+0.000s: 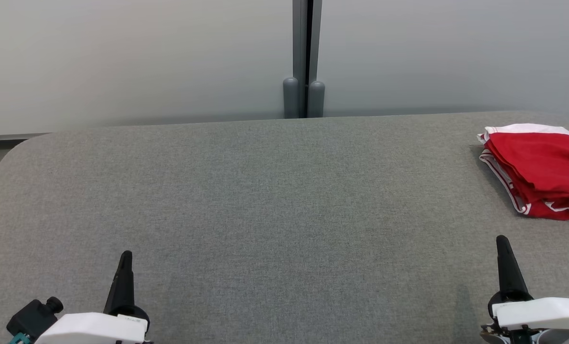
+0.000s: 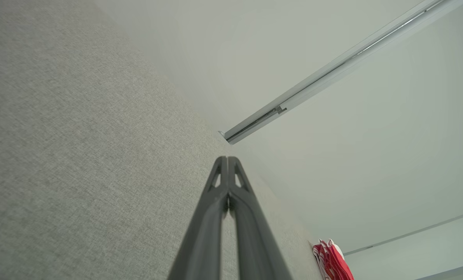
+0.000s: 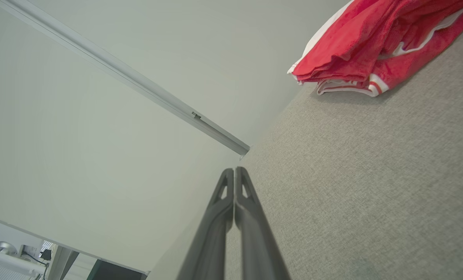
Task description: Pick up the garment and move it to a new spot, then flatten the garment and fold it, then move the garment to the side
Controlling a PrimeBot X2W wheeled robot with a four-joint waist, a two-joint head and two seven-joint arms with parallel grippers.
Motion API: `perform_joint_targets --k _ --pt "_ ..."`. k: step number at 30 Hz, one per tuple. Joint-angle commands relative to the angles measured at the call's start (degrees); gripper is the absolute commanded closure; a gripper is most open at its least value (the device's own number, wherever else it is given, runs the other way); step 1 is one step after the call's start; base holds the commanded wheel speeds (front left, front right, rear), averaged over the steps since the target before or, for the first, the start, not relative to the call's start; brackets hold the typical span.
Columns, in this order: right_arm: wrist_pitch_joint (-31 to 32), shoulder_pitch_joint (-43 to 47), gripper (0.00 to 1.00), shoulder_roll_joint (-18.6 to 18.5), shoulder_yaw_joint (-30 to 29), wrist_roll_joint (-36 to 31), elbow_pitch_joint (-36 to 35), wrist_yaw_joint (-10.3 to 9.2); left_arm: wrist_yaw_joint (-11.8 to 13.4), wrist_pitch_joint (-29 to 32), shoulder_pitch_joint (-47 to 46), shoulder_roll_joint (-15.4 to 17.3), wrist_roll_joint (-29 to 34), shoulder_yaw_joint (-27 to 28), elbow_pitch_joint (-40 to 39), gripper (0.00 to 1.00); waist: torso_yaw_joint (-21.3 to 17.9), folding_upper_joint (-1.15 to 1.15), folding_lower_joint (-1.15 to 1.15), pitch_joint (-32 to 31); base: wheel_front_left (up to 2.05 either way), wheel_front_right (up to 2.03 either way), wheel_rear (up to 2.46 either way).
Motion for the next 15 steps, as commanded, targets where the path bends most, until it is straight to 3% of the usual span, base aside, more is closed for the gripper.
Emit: perform_joint_targets --k 1,15 --pt "0.6 -1.3 1.0 -0.4 -0.4 2.1 -0.4 0.02 -0.5 0.5 -1.8 0.5 -1.9 0.6 -0.2 1.0 0.0 0.0 0.0 0.0 0.0 0.0 0.0" --pt "2.7 -2.4 1.0 -0.4 -1.4 10.9 0.2 0.01 -1.7 2.6 -3.4 0.5 -10.4 1.9 0.9 1.0 -0.4 0.0 0.0 -0.1 0.0 0.0 0.0"
